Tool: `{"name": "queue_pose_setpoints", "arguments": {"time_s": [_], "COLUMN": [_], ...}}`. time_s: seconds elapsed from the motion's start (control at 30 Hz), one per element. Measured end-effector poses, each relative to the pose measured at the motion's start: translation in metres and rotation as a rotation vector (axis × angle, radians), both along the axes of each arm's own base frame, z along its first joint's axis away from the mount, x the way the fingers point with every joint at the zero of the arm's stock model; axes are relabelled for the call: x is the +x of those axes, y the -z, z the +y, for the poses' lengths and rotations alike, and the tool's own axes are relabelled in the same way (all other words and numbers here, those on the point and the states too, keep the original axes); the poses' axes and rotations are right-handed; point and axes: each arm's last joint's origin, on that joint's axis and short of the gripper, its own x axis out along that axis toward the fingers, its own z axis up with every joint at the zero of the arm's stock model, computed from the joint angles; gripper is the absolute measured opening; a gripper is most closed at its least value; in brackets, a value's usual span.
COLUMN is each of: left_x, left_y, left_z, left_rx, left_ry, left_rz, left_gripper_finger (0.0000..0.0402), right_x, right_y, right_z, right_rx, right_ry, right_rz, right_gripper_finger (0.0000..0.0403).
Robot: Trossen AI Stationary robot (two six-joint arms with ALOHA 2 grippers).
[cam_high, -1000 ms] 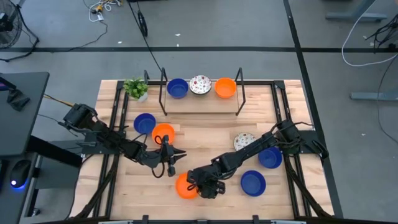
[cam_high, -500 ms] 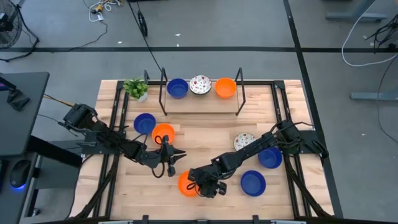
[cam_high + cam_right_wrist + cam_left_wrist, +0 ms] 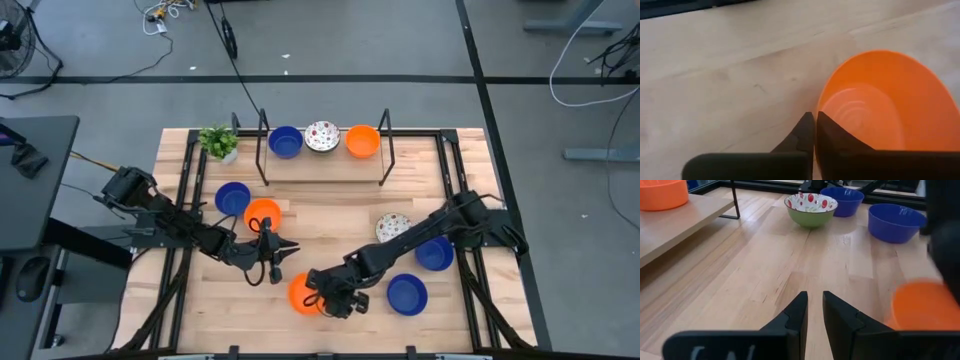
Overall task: Pick & Place Mini bowls
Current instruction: Stack the orange bowl on top of the orange bowl on the shelf
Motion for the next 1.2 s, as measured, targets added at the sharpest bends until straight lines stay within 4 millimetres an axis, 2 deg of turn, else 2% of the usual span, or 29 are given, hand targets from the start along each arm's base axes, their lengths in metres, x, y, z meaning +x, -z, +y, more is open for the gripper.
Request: {"name": "queue_pose_setpoints", "arguments": {"time_s": [0.17,0.27,0.37,0.5,0.57,0.73,0.83,1.0,1.1,1.2], "left_x": [0.000,-0.001,-0.001,0.000,0.000,-0.001,-0.002,-0.002,-0.002,-0.002], "left_y": [0.001,0.001,0.001,0.001,0.001,0.001,0.001,0.001,0.001,0.001], "left_z": [0.000,0.000,0.000,0.000,0.000,-0.001,-0.003,-0.004,-0.004,-0.004], "left_rx": [-0.001,-0.018,-0.021,-0.022,-0.022,-0.022,-0.022,-0.022,-0.020,-0.018], "left_ry": [0.005,-0.001,-0.002,-0.002,-0.002,0.003,0.010,0.016,0.013,0.013], "left_rz": [0.008,0.010,0.009,0.008,0.008,0.008,0.008,0.007,0.008,0.005], "left_gripper_finger": [0.0062,0.0062,0.0062,0.0062,0.0062,0.0062,0.0062,0.0062,0.0062,0.0062], "right_x": [-0.028,-0.049,-0.063,-0.065,-0.064,-0.073,-0.082,-0.092,-0.093,-0.093], "right_y": [-0.051,-0.083,-0.114,-0.141,-0.145,-0.141,-0.141,-0.137,-0.131,-0.116], "right_z": [-0.014,-0.036,-0.071,-0.137,-0.176,-0.278,-0.321,-0.357,-0.365,-0.369], "right_rx": [-0.014,-0.013,-0.056,-0.074,-0.056,-0.025,0.085,0.172,0.199,0.203], "right_ry": [0.128,0.260,0.489,0.760,0.877,1.167,1.260,1.367,1.398,1.407], "right_rz": [0.080,0.164,0.123,0.027,0.015,0.021,-0.004,-0.023,-0.003,0.026], "right_gripper_finger": [0.0004,0.0004,0.0003,0.0002,0.0002,0.0002,0.0002,0.0002,0.0002,0.0002]}}
